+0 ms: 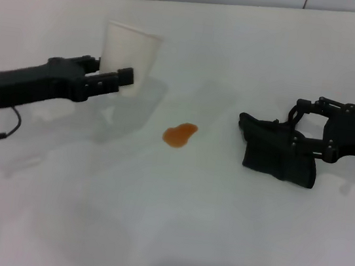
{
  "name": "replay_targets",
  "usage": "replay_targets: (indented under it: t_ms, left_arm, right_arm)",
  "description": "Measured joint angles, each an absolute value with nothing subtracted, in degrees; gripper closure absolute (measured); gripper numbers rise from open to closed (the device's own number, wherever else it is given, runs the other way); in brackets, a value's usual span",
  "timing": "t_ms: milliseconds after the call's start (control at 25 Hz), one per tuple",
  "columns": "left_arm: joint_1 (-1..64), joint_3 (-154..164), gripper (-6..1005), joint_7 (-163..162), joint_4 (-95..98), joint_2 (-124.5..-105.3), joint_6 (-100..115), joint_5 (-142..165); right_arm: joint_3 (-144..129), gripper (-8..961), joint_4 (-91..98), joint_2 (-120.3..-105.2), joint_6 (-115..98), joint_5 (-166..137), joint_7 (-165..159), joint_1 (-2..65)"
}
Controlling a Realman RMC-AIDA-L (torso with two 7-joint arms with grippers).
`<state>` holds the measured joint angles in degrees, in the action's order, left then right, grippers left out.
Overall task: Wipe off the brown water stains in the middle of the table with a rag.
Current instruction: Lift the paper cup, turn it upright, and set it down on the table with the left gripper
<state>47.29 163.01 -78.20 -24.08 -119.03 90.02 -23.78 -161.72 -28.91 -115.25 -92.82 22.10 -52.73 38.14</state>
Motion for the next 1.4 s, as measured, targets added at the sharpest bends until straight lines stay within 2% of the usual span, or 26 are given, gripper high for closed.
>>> replay_targets:
  t_ms: [360, 880, 1400]
  left_arm:
    - [43.1, 162.9, 339, -74.1, -20.1, -119.26, 89.5, -30.1]
    - [44.9, 163.0, 338, -66.4, -26.3, -118.61, 90.0, -24.8]
    - [41.3, 162.9, 340, -47.9, -20.7, -119.16, 86.0, -28.0]
  right_arm:
    - [-161.7, 127, -28.9, -115.20, -92.7, 22.1, -52.7, 38.2]
    - [-161.6, 126, -28.9, -115.15, -92.6, 22.1, -51.8, 37.4]
    - [-161.6, 126, -28.9, -115.22, -92.7, 22.2, -51.4, 37.0]
